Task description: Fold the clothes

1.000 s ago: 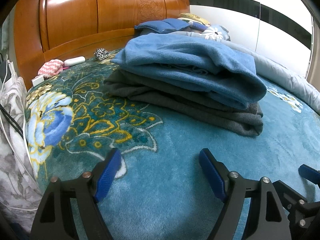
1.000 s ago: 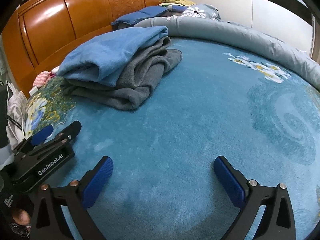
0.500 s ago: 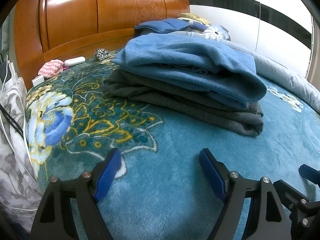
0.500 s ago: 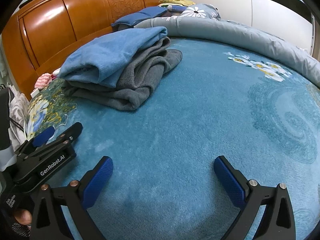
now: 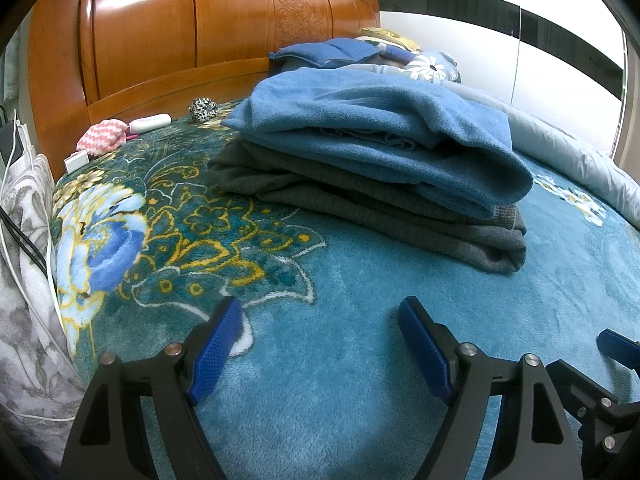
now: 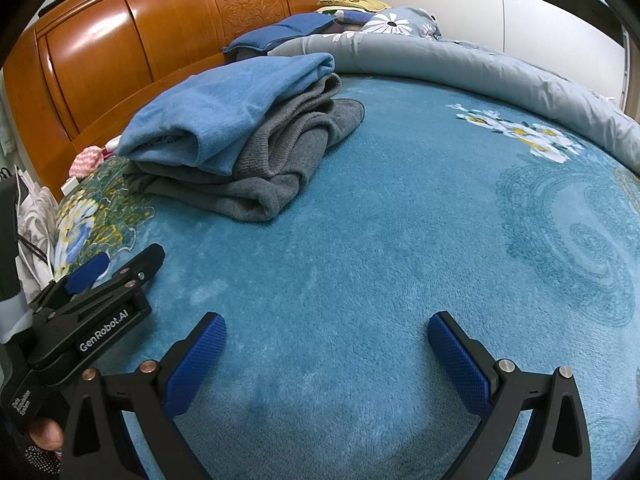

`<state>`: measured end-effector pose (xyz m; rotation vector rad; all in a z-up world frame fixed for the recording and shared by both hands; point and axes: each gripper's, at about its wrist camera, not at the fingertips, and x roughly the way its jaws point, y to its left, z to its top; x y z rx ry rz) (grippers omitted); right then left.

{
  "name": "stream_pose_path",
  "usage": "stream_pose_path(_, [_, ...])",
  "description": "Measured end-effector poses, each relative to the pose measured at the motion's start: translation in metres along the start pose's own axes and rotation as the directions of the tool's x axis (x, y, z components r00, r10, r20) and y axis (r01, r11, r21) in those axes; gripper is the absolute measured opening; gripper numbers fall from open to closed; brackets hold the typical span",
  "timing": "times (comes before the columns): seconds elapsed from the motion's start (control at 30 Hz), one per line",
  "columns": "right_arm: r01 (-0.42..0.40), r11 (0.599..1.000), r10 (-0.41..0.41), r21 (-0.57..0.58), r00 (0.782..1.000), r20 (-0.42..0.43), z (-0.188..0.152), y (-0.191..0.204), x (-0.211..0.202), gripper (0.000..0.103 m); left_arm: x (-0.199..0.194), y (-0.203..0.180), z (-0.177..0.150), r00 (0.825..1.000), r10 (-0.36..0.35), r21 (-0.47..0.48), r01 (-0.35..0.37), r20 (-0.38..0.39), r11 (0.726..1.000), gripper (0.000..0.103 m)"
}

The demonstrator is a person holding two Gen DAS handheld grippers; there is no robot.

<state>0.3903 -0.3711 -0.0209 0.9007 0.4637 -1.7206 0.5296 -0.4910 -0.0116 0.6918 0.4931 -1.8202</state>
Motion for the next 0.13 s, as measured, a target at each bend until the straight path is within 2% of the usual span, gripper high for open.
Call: stream_pose_path(0.13, [0.001,1.000,-0.001,0.000,1.000,0.000,0.0000,-0.0003,0.0001,0.103,-0.0011,-0.0003,-0.0007,1.000,0.002,-0.002,-0.002,0.000,1.000,0.082])
